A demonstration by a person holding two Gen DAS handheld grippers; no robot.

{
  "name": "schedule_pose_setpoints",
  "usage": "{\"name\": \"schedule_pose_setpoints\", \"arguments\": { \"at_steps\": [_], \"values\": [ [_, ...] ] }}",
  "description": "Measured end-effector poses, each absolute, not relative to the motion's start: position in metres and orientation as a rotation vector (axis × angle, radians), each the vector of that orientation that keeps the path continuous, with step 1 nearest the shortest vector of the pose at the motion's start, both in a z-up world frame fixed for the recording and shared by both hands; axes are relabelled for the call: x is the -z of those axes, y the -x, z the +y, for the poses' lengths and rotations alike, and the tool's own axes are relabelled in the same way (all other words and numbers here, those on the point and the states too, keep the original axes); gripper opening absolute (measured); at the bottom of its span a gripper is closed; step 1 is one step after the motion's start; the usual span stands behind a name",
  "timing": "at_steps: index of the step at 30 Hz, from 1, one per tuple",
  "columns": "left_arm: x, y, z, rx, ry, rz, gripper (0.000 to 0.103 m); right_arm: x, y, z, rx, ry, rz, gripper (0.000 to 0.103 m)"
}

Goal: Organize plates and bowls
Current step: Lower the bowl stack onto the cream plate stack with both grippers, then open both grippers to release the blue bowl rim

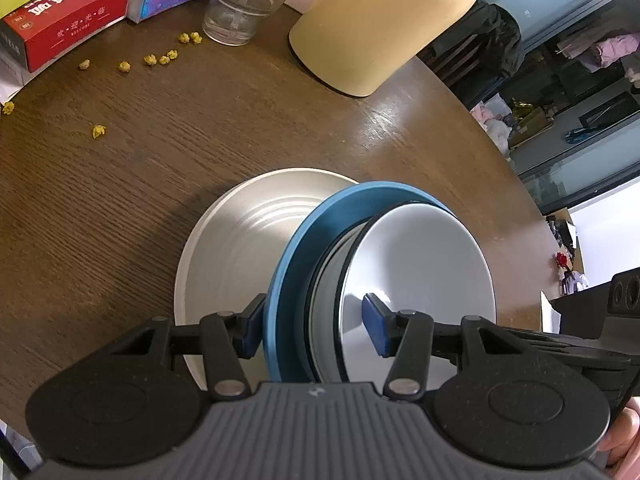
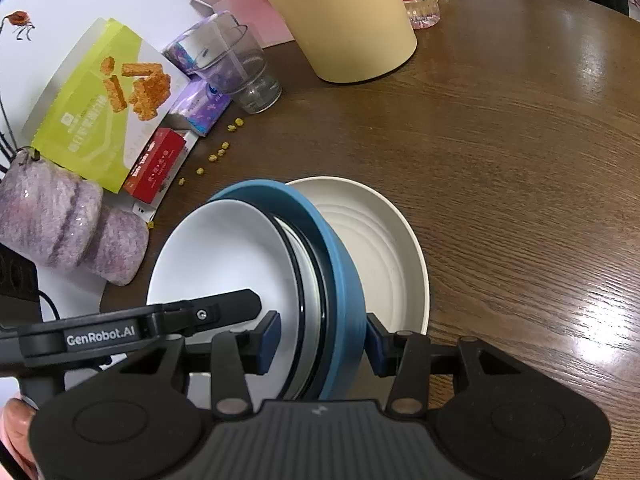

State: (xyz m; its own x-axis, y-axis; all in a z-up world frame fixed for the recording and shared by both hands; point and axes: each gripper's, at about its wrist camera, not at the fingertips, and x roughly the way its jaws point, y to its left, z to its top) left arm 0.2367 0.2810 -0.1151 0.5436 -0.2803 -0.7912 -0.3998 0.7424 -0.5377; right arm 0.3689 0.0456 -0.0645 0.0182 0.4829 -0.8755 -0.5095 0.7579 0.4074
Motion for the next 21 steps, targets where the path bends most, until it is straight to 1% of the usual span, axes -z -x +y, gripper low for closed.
{"name": "schedule_pose_setpoints", "arguments": {
  "at_steps": [4,17,20,21],
  "values": [
    [0.118,-0.242,0.284,-0.082,0.764,1.03,0.051,0.067,-0.371,0.048,-0.757,0.032,1.353,0.041],
    [0.119,-0.25,0.287,-0.079,0.758,1.04,0.051,0.071,-0.376,0.049,-0.728,0.022,1.353,0.042],
    [0.119,-0.249,0.287,-0.075,0.765,1.039,0.054,0.069,-0.374,0.05,-0.725,0.018,1.342,0.045],
    [0.118,-0.248,0.288,-0.07,0.768,1.035,0.06,0.067,-0.373,0.049,-0.722,0.017,1.334,0.045]
  ]
}}
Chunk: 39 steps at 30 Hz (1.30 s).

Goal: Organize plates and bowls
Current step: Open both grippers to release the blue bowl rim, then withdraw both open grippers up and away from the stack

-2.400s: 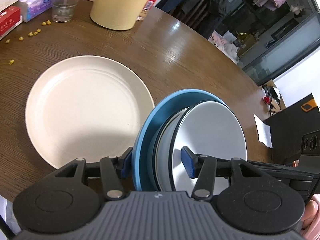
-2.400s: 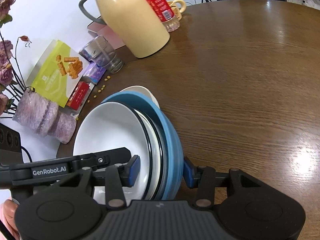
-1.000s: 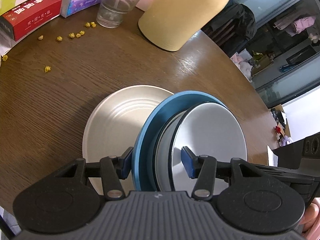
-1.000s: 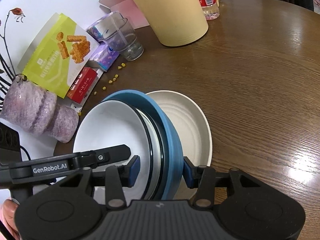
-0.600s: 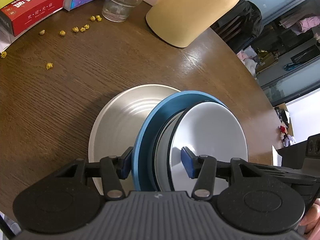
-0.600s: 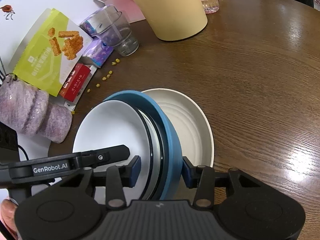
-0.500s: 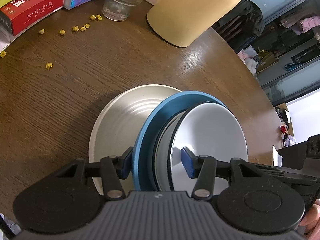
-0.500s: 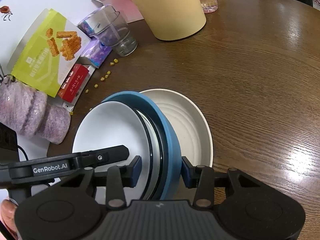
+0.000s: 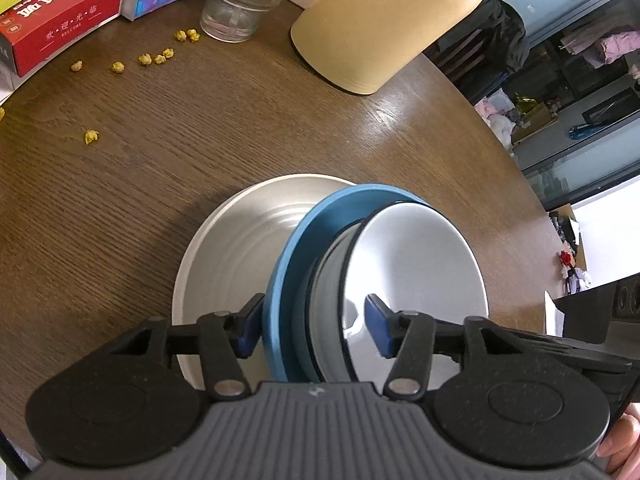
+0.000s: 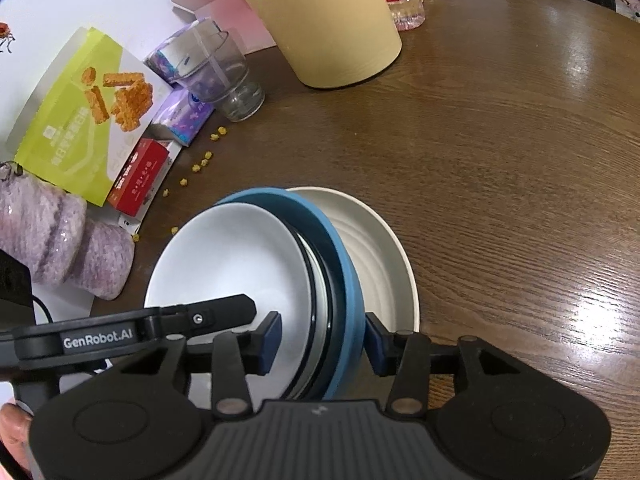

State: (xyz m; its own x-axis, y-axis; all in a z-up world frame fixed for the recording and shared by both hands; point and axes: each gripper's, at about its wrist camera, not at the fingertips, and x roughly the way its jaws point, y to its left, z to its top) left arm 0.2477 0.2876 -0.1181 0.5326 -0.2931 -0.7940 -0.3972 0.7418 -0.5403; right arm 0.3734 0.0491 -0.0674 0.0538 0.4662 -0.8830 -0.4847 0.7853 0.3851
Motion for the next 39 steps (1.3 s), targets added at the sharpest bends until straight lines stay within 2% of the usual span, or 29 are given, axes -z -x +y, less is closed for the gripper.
{"name": "schedule_pose_setpoints", "arguments": {
  "at_steps": [4,6,8,10,12,15,21,29,39],
  "values": [
    [0.112,-0.241,0.29,-0.081,0.746,1.012,0.08,0.058,-0.371,0.044,-0.713,0.004,1.297,0.053],
    [0.108,-0.236,0.292,-0.087,0.737,1.001,0.086,0.053,-0.368,0.039,-0.703,0.001,1.273,0.063],
    [0.104,-0.23,0.292,-0.09,0.716,0.987,0.092,0.048,-0.365,0.034,-0.685,-0.002,1.247,0.078],
    [0.098,-0.224,0.293,-0.089,0.695,0.966,0.1,0.042,-0.359,0.027,-0.661,-0.007,1.214,0.085],
    [0.091,-0.217,0.292,-0.087,0.67,0.938,0.103,0.034,-0.351,0.017,-0.63,-0.023,1.171,0.09],
    [0.08,-0.204,0.288,-0.09,0.616,0.886,0.103,0.023,-0.334,-0.002,-0.568,-0.053,1.1,0.103],
    [0.061,-0.166,0.264,-0.146,0.536,0.769,0.103,0.004,-0.29,-0.042,-0.452,-0.058,0.976,0.103],
    [0.036,-0.085,0.191,-0.157,0.369,0.652,0.103,-0.015,-0.197,-0.113,-0.3,0.027,0.787,0.103],
    [0.018,0.038,0.092,-0.096,0.218,0.625,0.103,-0.034,-0.047,-0.192,-0.224,0.052,0.662,0.103]
  ]
}}
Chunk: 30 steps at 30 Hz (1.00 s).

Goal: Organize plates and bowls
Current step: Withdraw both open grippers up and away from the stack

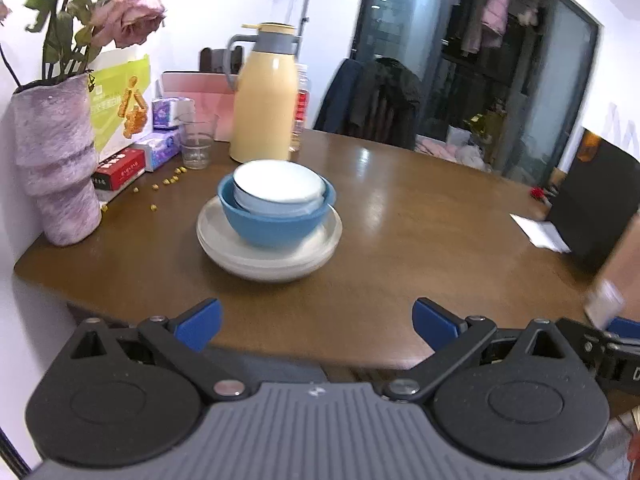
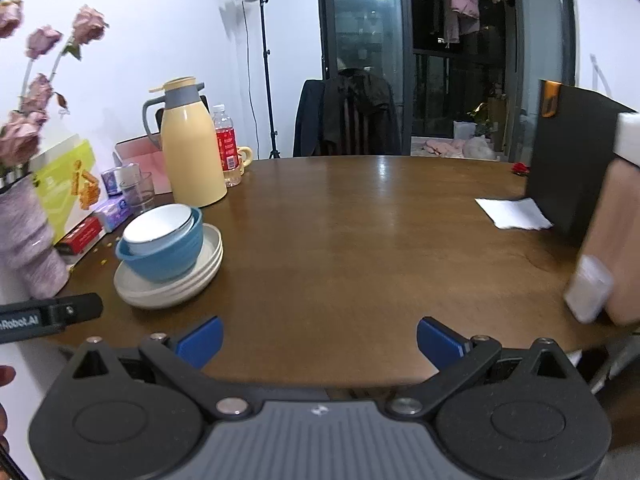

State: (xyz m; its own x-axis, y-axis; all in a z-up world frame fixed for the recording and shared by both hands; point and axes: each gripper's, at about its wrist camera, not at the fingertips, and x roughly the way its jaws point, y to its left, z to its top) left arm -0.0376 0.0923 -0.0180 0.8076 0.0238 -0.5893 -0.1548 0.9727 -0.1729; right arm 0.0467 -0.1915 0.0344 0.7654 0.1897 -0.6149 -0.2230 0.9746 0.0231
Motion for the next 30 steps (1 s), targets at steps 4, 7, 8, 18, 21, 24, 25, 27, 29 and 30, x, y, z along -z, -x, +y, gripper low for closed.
{"name": "schedule_pose_setpoints", "arguments": {
  "at_steps": [4,7,8,18,21,24,25,27,29,30],
  "values": [
    [0.014,0.079,0.076,-0.074,0.179,0.606,0.103,-0.042,0.001,-0.206,-0.221,0.05,0.621,0.103],
    [0.011,0.102,0.069,-0.063,0.153,0.593,0.103,-0.045,0.028,-0.214,-0.222,0.034,0.601,0.103],
    [0.01,0.11,0.066,-0.062,0.143,0.586,0.103,-0.046,0.036,-0.215,-0.225,0.032,0.595,0.103],
    [0.002,0.145,0.061,-0.055,0.11,0.542,0.103,-0.053,0.083,-0.22,-0.237,0.01,0.533,0.103],
    [0.001,0.149,0.063,-0.057,0.112,0.534,0.103,-0.055,0.089,-0.22,-0.241,0.009,0.52,0.103],
    [0.0,0.151,0.063,-0.056,0.114,0.527,0.103,-0.056,0.092,-0.22,-0.242,0.008,0.515,0.103],
    [0.0,0.151,0.064,-0.056,0.114,0.526,0.103,-0.056,0.092,-0.22,-0.242,0.009,0.514,0.103],
    [-0.001,0.151,0.064,-0.054,0.114,0.523,0.103,-0.057,0.093,-0.219,-0.244,0.009,0.511,0.103],
    [-0.002,0.151,0.064,-0.054,0.113,0.52,0.103,-0.057,0.095,-0.219,-0.245,0.009,0.508,0.103],
    [-0.002,0.152,0.065,-0.053,0.113,0.519,0.103,-0.057,0.095,-0.219,-0.245,0.01,0.507,0.103]
  ]
}}
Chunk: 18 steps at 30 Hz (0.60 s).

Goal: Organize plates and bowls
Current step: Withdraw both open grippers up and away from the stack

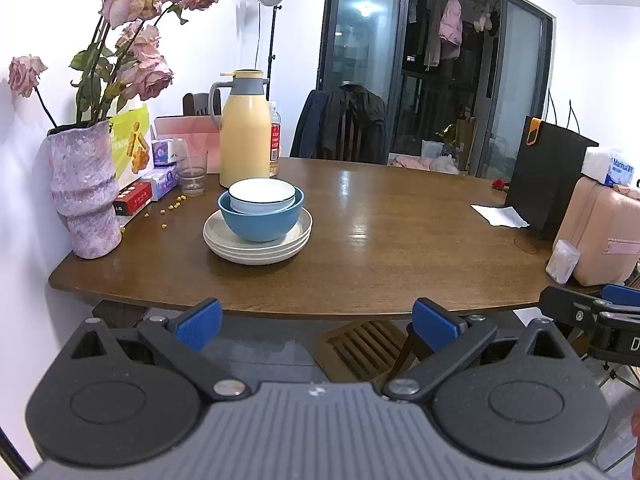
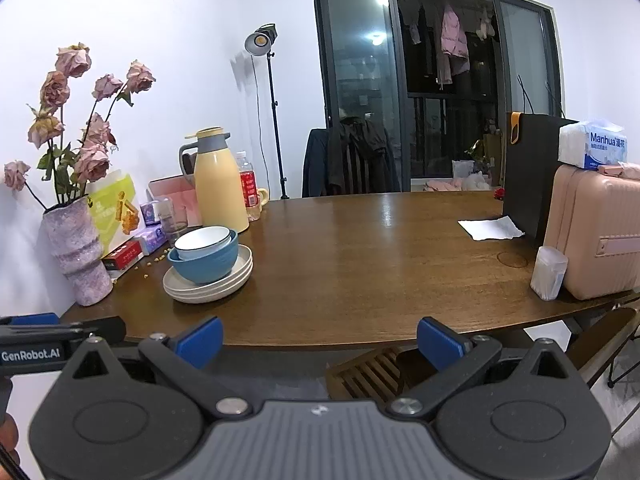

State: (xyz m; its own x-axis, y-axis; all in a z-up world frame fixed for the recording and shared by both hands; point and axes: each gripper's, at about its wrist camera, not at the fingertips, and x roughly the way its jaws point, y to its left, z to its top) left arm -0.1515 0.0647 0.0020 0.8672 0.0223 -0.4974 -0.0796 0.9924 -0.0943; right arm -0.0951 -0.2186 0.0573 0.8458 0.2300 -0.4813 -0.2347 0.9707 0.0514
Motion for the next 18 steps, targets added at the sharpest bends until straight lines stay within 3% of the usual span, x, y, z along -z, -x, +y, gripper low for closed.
{"name": "schedule_pose_setpoints", "arguments": {
  "at_steps": [18],
  "values": [
    [-0.0031,0.1542,0.0627,-0.048,0.11,0.509,0.103,-0.0586,0.0963,-0.2179,-0.253,0.005,0.498,0.103]
  ]
}}
